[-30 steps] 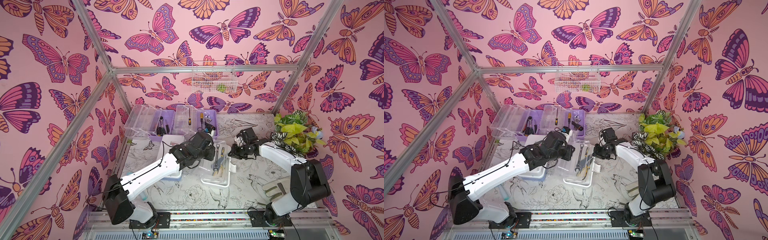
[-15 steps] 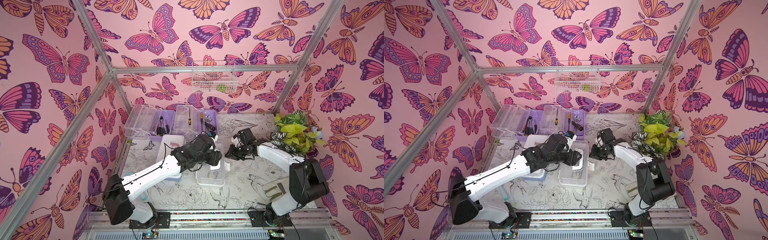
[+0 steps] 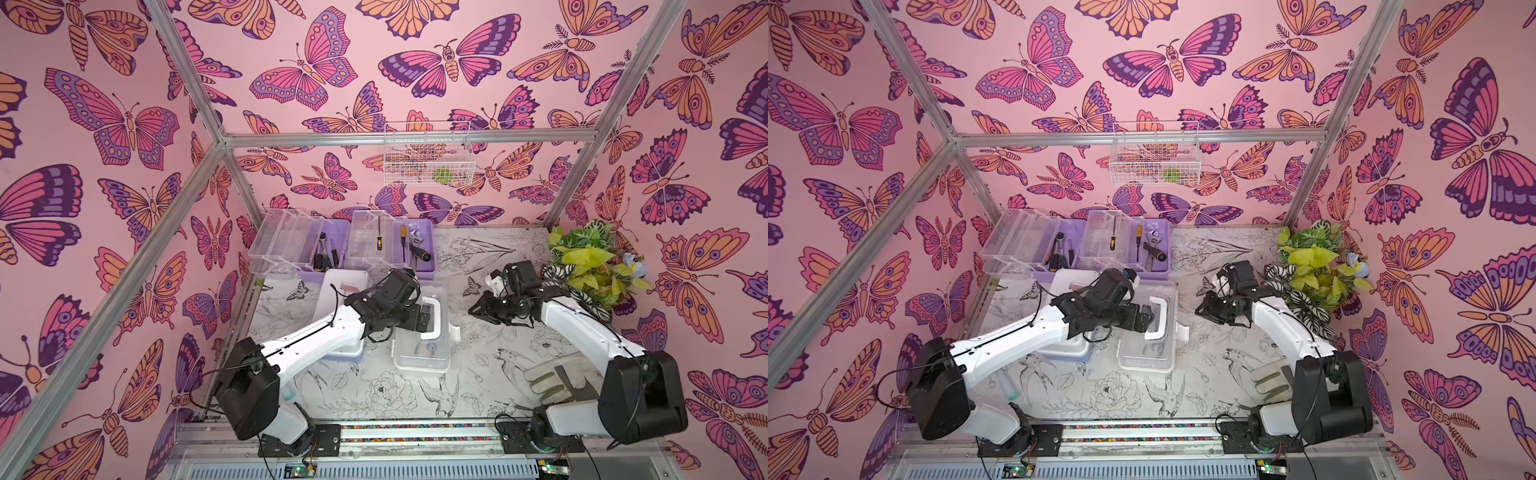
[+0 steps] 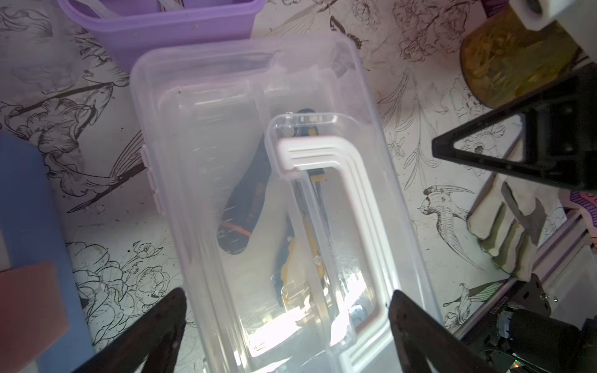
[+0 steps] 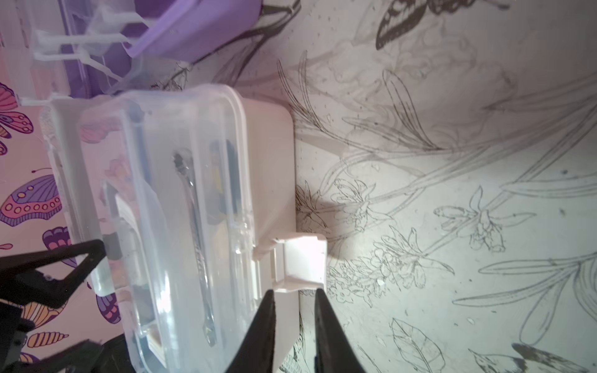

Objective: Close toolboxes
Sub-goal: Close the toolbox lid, then fasten the toolbox latch on the toolbox.

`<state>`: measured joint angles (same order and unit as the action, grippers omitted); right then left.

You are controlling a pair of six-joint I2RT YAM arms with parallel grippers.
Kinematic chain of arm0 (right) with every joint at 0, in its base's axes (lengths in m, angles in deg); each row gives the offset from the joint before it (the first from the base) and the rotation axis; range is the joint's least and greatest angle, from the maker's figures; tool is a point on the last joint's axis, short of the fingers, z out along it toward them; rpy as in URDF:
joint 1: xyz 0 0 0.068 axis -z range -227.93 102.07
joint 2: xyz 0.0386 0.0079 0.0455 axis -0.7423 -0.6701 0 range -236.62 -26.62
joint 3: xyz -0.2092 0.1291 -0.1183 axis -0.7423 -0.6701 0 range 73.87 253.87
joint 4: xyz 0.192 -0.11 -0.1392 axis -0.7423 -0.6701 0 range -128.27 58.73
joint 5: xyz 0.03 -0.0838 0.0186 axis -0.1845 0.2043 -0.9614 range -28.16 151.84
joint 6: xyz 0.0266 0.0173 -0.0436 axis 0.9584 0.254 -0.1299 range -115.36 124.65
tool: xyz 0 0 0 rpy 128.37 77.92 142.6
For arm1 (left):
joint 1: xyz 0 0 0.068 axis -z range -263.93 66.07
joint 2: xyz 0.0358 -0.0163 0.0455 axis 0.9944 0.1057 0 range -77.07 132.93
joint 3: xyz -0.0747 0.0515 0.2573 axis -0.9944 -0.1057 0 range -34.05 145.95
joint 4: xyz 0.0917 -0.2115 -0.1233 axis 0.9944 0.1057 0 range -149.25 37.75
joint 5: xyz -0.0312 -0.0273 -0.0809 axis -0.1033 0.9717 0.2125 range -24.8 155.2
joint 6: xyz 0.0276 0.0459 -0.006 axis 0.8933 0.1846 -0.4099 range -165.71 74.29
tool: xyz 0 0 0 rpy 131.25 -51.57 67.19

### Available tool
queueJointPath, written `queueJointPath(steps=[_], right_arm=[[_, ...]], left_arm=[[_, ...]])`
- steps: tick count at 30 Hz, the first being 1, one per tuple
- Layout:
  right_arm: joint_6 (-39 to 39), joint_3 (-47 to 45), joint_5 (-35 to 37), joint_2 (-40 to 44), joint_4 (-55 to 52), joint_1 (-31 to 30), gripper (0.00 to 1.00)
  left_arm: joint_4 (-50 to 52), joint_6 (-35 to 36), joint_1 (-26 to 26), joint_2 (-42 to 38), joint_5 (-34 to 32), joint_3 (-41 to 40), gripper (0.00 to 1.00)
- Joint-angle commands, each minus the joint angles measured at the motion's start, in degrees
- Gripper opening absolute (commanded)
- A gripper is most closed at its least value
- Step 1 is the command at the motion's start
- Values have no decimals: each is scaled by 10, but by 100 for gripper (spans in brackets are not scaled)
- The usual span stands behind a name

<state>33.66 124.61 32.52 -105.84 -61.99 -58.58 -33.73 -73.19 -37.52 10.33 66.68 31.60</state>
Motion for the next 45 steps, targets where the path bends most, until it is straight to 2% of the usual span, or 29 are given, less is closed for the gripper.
queueJointPath(steps=[1, 5, 11, 12, 23, 26, 34, 40, 45], right_arm=[[-12, -26, -31, 8, -1, 1, 25], [35, -72, -70, 15, 64, -3, 32], [56, -99, -73, 20, 101, -5, 39], [58, -100, -73, 18, 105, -5, 39], [57, -103, -93, -1, 117, -23, 37], [60, -103, -91, -11, 121, -40, 40], [96, -120, -87, -36, 185, -94, 38], [111, -118, -79, -61, 217, -113, 36], [108, -114, -79, -65, 216, -114, 26]], left_arm=[[5, 5, -4, 23, 6, 9, 97], [2, -2, -12, 48, 19, 11, 97], [-13, -17, -26, 65, 29, -4, 99], [-18, -20, -29, 63, 32, -10, 100], [-86, -57, -86, 23, 74, -126, 87], [-112, -71, -107, 7, 93, -161, 85], [-125, -76, -120, -4, 102, -177, 85], [-128, -76, -121, -5, 104, -178, 84], [-129, -76, -121, -4, 108, -177, 83]])
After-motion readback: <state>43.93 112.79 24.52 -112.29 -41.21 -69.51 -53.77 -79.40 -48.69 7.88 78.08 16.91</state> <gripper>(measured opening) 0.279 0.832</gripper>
